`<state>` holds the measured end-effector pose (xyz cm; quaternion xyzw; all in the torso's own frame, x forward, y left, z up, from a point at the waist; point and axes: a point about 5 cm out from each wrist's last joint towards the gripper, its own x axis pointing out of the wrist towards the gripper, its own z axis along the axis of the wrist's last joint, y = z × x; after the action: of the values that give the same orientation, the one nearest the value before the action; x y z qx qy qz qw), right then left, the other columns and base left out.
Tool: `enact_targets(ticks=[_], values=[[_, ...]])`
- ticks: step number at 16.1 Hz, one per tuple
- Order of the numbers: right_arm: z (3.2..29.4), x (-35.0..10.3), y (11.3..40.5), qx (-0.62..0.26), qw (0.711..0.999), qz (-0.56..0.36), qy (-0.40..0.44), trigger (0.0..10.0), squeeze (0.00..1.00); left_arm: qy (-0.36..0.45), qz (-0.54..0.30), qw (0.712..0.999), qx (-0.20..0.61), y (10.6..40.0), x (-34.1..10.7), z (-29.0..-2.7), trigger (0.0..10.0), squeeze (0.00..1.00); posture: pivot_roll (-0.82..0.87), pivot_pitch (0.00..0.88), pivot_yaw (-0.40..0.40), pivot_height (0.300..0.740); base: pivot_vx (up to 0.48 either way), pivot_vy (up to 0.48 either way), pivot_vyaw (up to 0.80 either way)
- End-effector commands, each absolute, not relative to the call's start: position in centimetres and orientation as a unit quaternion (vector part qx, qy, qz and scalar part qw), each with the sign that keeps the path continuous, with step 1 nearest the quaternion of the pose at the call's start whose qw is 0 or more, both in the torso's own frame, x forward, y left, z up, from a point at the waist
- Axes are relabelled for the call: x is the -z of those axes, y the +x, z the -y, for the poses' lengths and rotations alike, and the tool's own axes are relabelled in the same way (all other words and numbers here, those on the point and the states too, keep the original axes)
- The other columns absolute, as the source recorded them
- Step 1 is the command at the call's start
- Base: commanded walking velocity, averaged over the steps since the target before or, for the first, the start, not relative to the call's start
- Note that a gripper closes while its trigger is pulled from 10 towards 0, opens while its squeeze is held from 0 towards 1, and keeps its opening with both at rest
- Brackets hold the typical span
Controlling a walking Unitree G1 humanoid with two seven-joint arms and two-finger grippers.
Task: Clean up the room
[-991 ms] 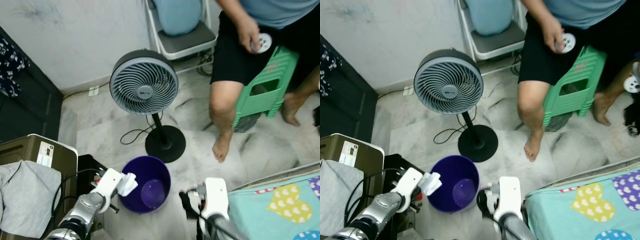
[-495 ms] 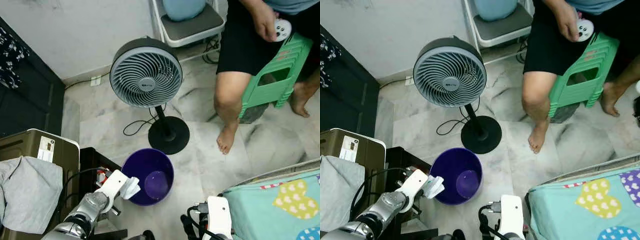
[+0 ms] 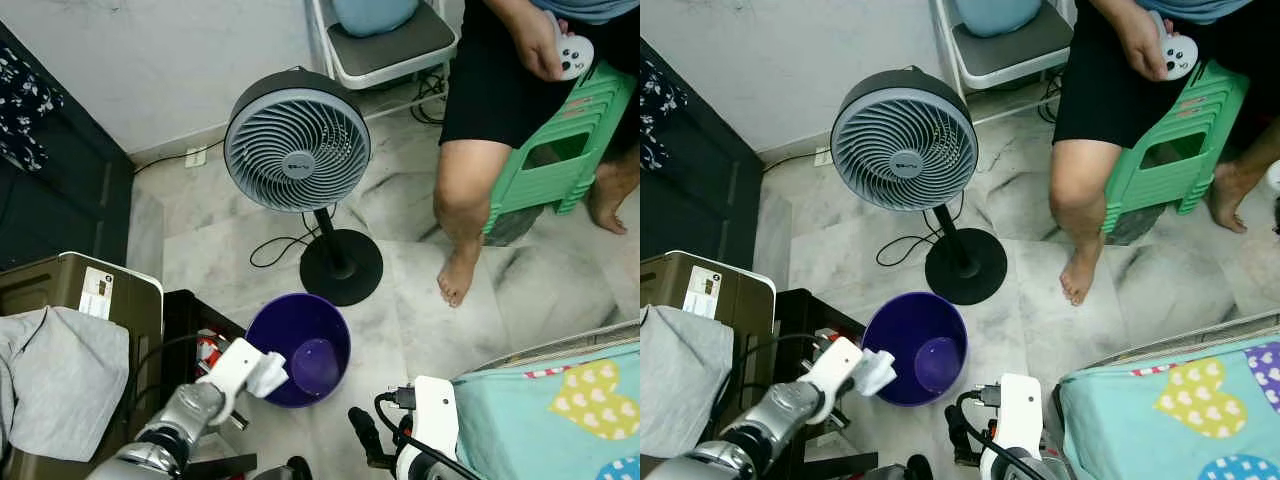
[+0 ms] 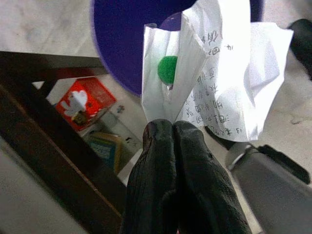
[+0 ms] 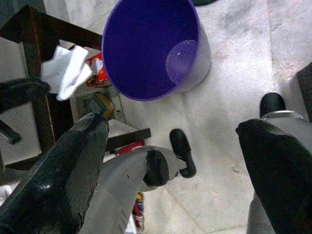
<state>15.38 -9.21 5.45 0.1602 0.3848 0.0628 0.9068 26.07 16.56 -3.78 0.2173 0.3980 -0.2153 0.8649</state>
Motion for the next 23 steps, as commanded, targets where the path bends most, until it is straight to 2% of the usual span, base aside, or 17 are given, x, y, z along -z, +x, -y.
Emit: enact_targets(ticks=[1, 5, 10, 12, 13, 15, 17, 19, 23], values=[[4.5, -6.5, 14.7, -0.092, 0.878, -0.391, 0.261, 10.0, 0.00, 0.217, -0.419, 0.856, 0.211, 24.8, 4.7, -17.1, 0.0, 0.00, -0.25, 0.284, 0.228, 0.740, 0.000, 0.000, 0.00], [4.5, -6.1, 14.3, -0.080, 0.871, -0.402, 0.269, 10.0, 0.00, 0.176, -0.448, 0.846, 0.230, 23.3, 5.9, -15.0, 0.0, 0.00, -0.26, 0.304, 0.238, 0.740, 0.000, 0.000, 0.00], [3.9, -5.9, 14.4, -0.078, 0.869, -0.406, 0.271, 10.0, 0.00, 0.161, -0.473, 0.816, 0.292, 20.5, 7.5, -12.6, 0.0, 0.00, -0.23, 0.301, 0.254, 0.740, 0.000, 0.000, 0.00], [3.9, -5.8, 14.6, -0.077, 0.870, -0.405, 0.271, 10.0, 0.00, 0.162, -0.467, 0.819, 0.291, 20.3, 7.5, -12.5, 0.0, 0.00, -0.24, 0.294, 0.255, 0.740, 0.000, 0.000, 0.00], [3.9, -5.8, 14.6, -0.076, 0.871, -0.404, 0.271, 10.0, 0.00, 0.163, -0.454, 0.832, 0.274, 20.9, 7.2, -12.7, 0.0, 0.00, -0.24, 0.292, 0.254, 0.740, 0.000, 0.000, 0.00], [3.9, -5.7, 14.8, -0.074, 0.872, -0.402, 0.270, 10.0, 0.00, 0.164, -0.422, 0.869, 0.199, 23.5, 5.7, -14.9, 0.0, 0.00, -0.23, 0.287, 0.253, 0.740, 0.000, 0.000, 0.00], [4.0, -5.6, 15.1, -0.075, 0.874, -0.399, 0.268, 10.0, 0.00, 0.162, -0.406, 0.888, 0.143, 25.3, 4.4, -17.2, 0.0, 0.00, -0.23, 0.274, 0.255, 0.740, 0.000, 0.000, 0.00], [3.9, -5.5, 15.4, -0.076, 0.876, -0.396, 0.266, 10.0, 0.00, 0.168, -0.390, 0.901, 0.087, 27.1, 2.7, -20.1, 0.0, 0.00, -0.22, 0.268, 0.256, 0.740, 0.000, 0.000, 0.00], [3.9, -5.3, 15.6, -0.075, 0.877, -0.396, 0.264, 10.0, 0.00, 0.176, -0.391, 0.901, 0.066, 27.9, 1.6, -21.7, 0.0, 0.00, -0.22, 0.264, 0.254, 0.740, 0.000, 0.000, 0.00]])
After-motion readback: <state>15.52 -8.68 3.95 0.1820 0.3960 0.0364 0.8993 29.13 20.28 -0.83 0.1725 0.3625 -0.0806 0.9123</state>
